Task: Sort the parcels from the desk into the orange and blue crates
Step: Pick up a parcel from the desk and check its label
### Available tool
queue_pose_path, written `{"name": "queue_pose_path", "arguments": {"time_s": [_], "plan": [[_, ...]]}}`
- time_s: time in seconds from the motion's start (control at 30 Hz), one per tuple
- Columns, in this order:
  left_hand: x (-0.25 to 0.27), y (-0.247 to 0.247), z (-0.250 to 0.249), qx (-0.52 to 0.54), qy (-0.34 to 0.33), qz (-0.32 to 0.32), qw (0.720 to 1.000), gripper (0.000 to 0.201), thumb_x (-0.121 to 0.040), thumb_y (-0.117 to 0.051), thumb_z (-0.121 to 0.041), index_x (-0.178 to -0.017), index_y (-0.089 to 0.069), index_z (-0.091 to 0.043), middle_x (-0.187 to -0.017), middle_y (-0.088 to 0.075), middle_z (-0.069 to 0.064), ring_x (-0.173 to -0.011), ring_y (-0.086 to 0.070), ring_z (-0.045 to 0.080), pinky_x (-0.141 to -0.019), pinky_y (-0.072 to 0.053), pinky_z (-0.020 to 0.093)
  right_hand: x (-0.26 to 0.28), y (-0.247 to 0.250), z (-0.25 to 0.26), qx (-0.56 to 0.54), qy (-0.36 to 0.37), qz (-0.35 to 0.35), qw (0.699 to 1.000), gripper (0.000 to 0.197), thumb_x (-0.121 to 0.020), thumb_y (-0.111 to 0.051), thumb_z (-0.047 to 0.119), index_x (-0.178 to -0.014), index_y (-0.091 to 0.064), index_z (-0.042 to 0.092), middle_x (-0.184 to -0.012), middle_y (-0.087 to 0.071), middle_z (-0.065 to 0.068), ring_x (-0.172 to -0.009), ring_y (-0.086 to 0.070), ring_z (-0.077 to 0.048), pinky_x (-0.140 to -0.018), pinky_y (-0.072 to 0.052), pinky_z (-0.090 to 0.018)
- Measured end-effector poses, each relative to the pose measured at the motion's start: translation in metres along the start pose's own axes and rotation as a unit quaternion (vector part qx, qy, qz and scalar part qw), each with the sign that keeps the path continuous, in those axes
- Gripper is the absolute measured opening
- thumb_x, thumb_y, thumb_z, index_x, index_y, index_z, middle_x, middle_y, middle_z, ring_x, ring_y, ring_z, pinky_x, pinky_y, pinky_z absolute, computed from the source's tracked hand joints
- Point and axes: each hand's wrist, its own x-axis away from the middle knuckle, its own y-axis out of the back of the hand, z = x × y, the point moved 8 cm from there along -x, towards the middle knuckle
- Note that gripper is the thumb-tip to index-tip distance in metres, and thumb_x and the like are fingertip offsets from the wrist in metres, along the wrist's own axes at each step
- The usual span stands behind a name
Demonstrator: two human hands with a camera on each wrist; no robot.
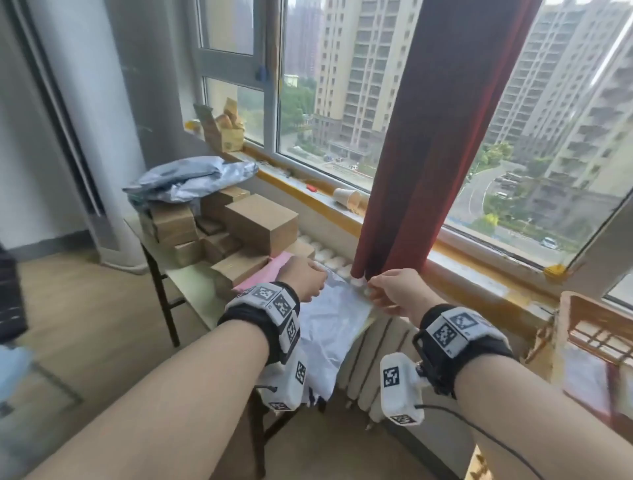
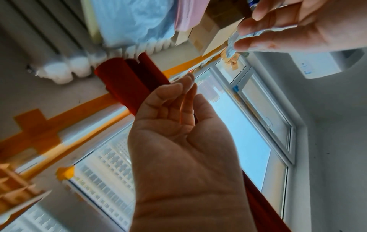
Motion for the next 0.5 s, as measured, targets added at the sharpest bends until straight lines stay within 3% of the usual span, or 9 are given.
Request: {"name": "queue_pose_path", "arguments": {"time_s": [0.1,0.13,0.2,0.3,0.37,0.5], "plan": [[-0.007,0.041,0.025,0.022,0.013,-0.02,0.999,0.027,-0.091,-0.05,0.0,-0.068,-0.057,-0.012,-0.057,-0.056,0.003,-0.047,-0.049,0.015,-0.053,-0.041,0.023,-0.004,-0.038,0.01,-0.009,0.004,0.018,1.0,0.018,-0.098,-0.053,0.01,-0.102,-0.067,0.001,-0.071,-0.065,-0.007,-0.057,-0.057,-0.015,-0.05,-0.047,-0.022],[-0.009,0.054,0.033,0.016,0.021,-0.025,0.999,0.03,-0.09,-0.05,0.001,-0.063,-0.058,-0.011,-0.053,-0.057,0.001,-0.051,-0.053,0.019,-0.058,-0.046,0.027,-0.006,-0.05,0.012,-0.014,0.002,0.023,1.0,0.017,-0.098,-0.054,0.01,-0.102,-0.067,0.002,-0.072,-0.066,-0.007,-0.057,-0.058,-0.015,-0.05,-0.047,-0.022],[-0.011,0.08,0.051,0.018,0.043,-0.053,0.998,0.027,-0.09,-0.054,-0.002,-0.066,-0.063,-0.011,-0.061,-0.061,0.003,-0.062,-0.058,0.024,-0.064,-0.054,0.032,-0.01,-0.07,0.013,-0.023,-0.005,0.028,0.999,0.016,-0.097,-0.055,0.011,-0.102,-0.068,0.002,-0.074,-0.067,-0.008,-0.059,-0.061,-0.015,-0.05,-0.047,-0.022],[-0.014,0.113,0.072,0.042,0.057,-0.092,0.993,0.021,-0.09,-0.054,-0.004,-0.075,-0.068,-0.008,-0.069,-0.061,0.008,-0.067,-0.058,0.025,-0.059,-0.047,0.028,-0.015,-0.097,0.02,-0.028,-0.009,0.038,0.999,0.015,-0.097,-0.054,0.01,-0.103,-0.067,0.003,-0.075,-0.067,-0.008,-0.061,-0.061,-0.015,-0.05,-0.048,-0.023],[-0.019,0.129,0.081,0.05,0.06,-0.107,0.991,0.025,-0.088,-0.052,-0.003,-0.069,-0.066,-0.011,-0.072,-0.063,0.012,-0.068,-0.059,0.026,-0.061,-0.048,0.03,-0.021,-0.112,0.027,-0.033,-0.008,0.047,0.998,0.015,-0.098,-0.053,0.009,-0.103,-0.066,0.003,-0.074,-0.066,-0.007,-0.061,-0.061,-0.015,-0.052,-0.048,-0.023],[-0.033,0.151,0.094,0.063,0.064,-0.121,0.989,0.027,-0.087,-0.049,0.0,-0.067,-0.063,-0.012,-0.067,-0.06,0.011,-0.057,-0.053,0.021,-0.054,-0.043,0.025,-0.034,-0.139,0.039,-0.04,-0.006,0.06,0.997,0.013,-0.097,-0.056,0.009,-0.103,-0.066,0.002,-0.072,-0.065,-0.007,-0.061,-0.06,-0.015,-0.054,-0.05,-0.024]]}}
